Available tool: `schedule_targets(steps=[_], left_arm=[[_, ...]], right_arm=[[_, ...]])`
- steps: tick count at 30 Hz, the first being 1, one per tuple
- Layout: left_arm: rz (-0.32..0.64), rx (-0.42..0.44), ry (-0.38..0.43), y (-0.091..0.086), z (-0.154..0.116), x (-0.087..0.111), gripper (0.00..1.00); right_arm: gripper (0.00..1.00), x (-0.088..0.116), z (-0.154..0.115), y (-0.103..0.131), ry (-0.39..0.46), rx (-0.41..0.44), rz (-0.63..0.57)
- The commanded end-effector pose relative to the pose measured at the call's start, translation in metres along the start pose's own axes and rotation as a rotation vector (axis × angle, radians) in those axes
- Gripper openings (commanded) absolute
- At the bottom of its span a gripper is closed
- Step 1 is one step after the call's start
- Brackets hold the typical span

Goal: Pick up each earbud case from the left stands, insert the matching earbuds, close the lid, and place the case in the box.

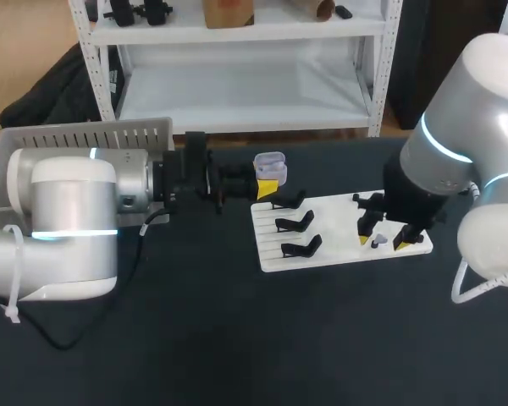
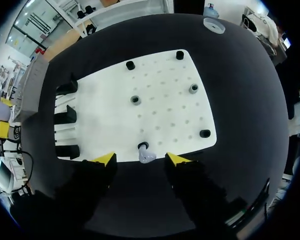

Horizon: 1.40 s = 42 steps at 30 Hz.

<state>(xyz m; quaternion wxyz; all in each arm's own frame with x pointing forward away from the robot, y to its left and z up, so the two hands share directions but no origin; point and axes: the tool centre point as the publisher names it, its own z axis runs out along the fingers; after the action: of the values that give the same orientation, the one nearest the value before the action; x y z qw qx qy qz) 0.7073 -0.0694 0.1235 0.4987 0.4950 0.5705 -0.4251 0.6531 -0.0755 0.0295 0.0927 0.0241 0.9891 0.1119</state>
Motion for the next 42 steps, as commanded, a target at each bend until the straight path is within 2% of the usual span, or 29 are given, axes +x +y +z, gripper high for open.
schedule_targets(steps=[1, 12, 19, 24, 25, 33, 42], left_arm=[[0.001, -0.005, -0.002, -0.0012, 0.0002, 0.0006, 0.0], [0.001, -0.005, -0.002, -0.0012, 0.0002, 0.0006, 0.0], [0.001, -0.005, -0.002, -0.0012, 0.0002, 0.0006, 0.0], [0.001, -0.005, -0.002, -0.0012, 0.0002, 0.0006, 0.0], [0.001, -0.005, -0.002, -0.0012, 0.0002, 0.0006, 0.0], [0.001, -0.005, -0.002, -0.0012, 0.0002, 0.0006, 0.0], [0.001, -0.005, -0.002, -0.0012, 0.0002, 0.0006, 0.0]], right_arm=[[0.64, -0.0041, 0.0022, -0.0019, 0.017, -0.025, -0.028], [0.58, -0.0068, 0.0005, -0.0051, 0.047, -0.064, -0.137], [0.62, -0.008, -0.0001, -0.0063, 0.055, -0.059, -0.165], [0.56, -0.0077, 0.0002, -0.0058, 0.062, -0.067, -0.176], [0.51, -0.0069, 0.0008, -0.0059, 0.062, -0.067, -0.176], [0.49, -0.0031, 0.0043, -0.0087, 0.069, -0.062, -0.164], [0.4, -0.0027, 0.0034, -0.0079, 0.065, -0.061, -0.164]])
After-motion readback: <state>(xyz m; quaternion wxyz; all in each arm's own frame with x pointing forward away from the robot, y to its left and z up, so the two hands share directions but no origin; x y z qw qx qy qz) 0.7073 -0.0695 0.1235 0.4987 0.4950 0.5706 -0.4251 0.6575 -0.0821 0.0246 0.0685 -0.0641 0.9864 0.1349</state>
